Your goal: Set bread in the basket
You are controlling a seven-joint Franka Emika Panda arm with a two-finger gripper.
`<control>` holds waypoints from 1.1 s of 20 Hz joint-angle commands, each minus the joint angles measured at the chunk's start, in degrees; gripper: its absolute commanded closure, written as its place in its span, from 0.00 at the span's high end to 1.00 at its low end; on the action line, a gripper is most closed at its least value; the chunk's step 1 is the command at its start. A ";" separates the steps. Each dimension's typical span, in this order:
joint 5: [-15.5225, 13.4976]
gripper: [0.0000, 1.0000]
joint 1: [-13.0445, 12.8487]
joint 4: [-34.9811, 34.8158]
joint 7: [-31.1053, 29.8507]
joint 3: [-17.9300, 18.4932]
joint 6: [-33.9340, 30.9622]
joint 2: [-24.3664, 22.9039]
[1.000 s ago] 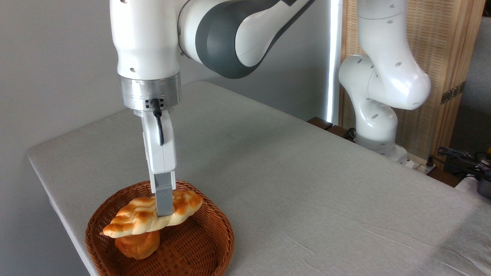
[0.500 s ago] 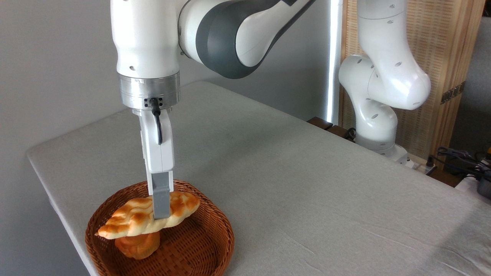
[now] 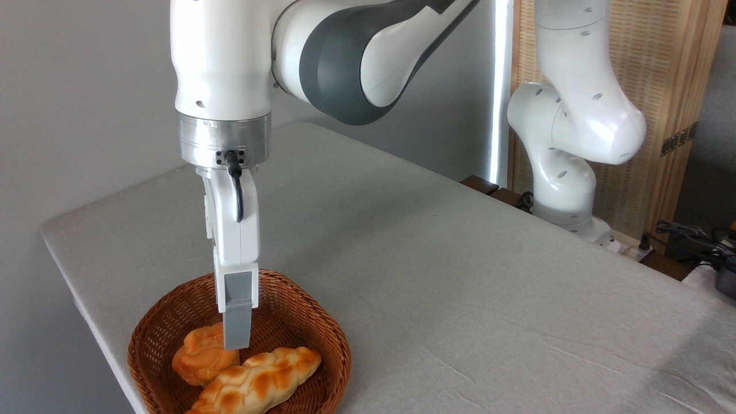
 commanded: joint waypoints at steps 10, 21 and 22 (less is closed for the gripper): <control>-1.33 1.00 0.99 1.07 -23.42 -1.68 -22.48 -10.39; -1.07 1.00 4.77 0.46 -25.65 -6.96 -25.21 -12.07; -0.89 1.00 4.77 0.37 -25.30 -6.96 -25.13 -11.98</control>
